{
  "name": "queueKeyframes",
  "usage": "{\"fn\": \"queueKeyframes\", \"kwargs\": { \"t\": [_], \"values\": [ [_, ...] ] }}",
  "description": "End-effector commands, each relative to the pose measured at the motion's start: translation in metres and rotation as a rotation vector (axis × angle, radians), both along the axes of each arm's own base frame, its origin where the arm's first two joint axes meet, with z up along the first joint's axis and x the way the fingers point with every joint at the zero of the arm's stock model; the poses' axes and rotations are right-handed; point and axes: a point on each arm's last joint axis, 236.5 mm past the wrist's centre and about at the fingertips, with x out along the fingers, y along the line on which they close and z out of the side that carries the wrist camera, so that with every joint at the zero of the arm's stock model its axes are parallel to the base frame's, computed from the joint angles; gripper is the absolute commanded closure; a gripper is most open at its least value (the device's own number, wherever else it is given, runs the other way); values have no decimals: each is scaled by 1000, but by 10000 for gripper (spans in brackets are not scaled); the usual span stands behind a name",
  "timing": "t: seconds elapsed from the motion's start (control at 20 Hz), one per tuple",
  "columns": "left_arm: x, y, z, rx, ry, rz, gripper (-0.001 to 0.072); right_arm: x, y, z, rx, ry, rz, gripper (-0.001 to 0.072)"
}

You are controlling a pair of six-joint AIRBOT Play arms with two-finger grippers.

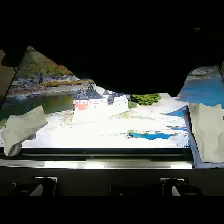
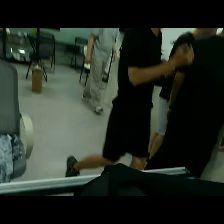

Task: Fold the shirts.

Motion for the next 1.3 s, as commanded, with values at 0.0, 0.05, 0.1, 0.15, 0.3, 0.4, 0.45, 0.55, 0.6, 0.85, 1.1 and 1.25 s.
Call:
{"fn": "queueKeyframes", "kwargs": {
  "t": [0.0, 0.05, 0.1, 0.15, 0.3, 0.4, 0.45, 0.55, 0.6, 0.85, 1.1, 1.25],
  "values": [
    [-74, 5, 45, -14, -153, 37, 686, -51, -14, 59, 15, -212, -77, 669],
    [-79, 5, 47, -8, -160, 41, 687, -55, -15, 65, 24, -233, -84, 669],
    [-78, 8, 42, 2, -144, 57, 686, -55, -16, 64, 34, -231, -89, 669],
    [-72, 13, 33, 9, -105, 78, 686, -52, -17, 58, 37, -205, -94, 669],
    [-26, 23, -33, 82, 129, 112, 686, -27, -16, -1, 26, 40, -84, 668],
    [11, 20, -106, 103, 350, 73, 685, -3, -13, -65, 18, 307, -60, 668],
    [29, 18, -149, 108, 465, 51, 683, 11, -9, -98, 23, 436, -38, 668],
    [58, 11, -246, 108, 692, 13, 683, 51, 0, -166, 60, 650, 8, 668],
    [68, 7, -300, 123, 795, -6, 682, 77, 6, -201, 84, 728, 35, 668],
    [102, 13, -484, 64, 1128, 31, 683, 214, 46, -347, 429, 842, 78, 667],
    [123, 2, -538, -69, 1247, 19, 682, 252, 78, -393, 828, 907, 27, 665],
    [125, 4, -541, -52, 1239, 15, 682, 246, 75, -377, 816, 921, 65, 24]
  ]
}}
